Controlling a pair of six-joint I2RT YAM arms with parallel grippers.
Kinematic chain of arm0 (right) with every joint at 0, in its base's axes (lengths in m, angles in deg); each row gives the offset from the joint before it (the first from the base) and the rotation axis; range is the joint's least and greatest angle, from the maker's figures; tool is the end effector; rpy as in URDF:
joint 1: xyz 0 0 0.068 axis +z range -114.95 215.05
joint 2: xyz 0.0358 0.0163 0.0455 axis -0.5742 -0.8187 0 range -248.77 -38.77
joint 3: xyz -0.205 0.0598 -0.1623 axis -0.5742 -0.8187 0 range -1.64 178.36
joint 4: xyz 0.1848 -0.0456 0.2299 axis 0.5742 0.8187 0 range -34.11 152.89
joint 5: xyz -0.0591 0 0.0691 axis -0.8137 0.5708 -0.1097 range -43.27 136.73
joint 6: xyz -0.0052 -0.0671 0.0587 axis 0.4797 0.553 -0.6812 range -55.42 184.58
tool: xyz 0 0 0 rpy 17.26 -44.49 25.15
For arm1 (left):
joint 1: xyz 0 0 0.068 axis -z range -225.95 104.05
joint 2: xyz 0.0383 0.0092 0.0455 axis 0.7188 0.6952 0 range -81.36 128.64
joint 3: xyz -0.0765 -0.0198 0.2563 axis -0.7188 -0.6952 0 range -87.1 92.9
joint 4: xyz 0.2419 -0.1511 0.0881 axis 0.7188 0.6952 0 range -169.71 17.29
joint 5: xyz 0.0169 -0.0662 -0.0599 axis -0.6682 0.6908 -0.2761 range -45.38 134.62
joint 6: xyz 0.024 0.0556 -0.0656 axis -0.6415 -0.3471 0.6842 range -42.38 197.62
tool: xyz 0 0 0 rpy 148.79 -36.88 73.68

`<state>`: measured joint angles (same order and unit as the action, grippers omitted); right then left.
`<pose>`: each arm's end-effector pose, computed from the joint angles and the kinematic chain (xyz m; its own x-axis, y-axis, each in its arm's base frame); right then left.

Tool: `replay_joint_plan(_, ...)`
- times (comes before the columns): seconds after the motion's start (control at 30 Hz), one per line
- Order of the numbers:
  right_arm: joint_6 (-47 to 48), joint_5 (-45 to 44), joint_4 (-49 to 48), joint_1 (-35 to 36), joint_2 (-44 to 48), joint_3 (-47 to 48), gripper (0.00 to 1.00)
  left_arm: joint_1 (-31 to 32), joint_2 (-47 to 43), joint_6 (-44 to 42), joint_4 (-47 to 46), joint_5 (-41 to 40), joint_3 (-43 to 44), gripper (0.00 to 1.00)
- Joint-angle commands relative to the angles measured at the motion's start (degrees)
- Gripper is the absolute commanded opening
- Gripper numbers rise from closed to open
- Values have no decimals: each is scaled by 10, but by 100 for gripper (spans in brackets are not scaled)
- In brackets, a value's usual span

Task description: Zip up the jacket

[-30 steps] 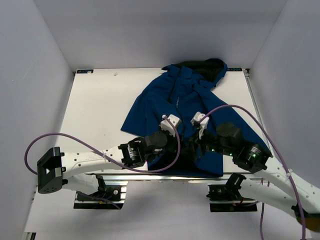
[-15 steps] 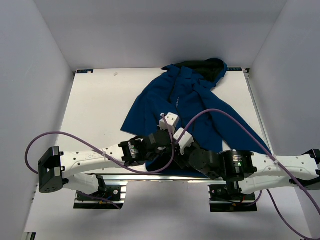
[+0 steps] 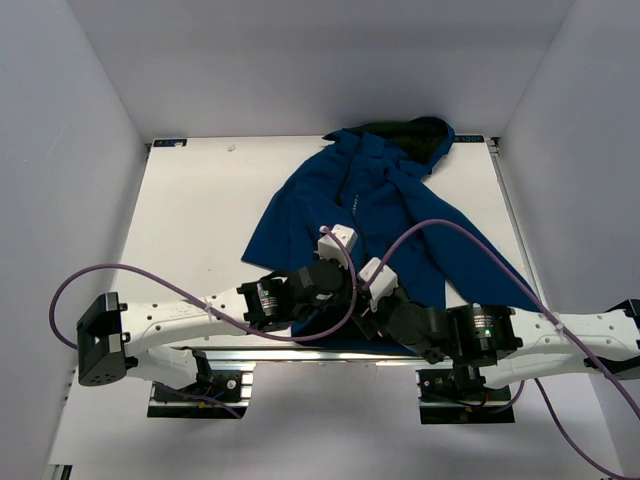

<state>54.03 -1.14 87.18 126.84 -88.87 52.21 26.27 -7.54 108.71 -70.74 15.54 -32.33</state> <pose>0.0513 0.2480 0.3320 -0.1122 -0.3379 -0.9345 -0.6820 0.7101 -0.1749 0.1477 -0.3335 0.2590 -0.4850 0.0343 -0.8738 0.5264 0.8094 -0.2603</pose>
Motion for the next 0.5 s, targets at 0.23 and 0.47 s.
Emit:
replay_joint_plan(0.23, 25, -73, -45, -3, 87, -72, 60, 5, -9, 10, 5, 24, 21, 0)
replay_joint_plan(0.47, 53, -40, -75, -2, 57, -75, 60, 5, 4, 13, 10, 27, 32, 0)
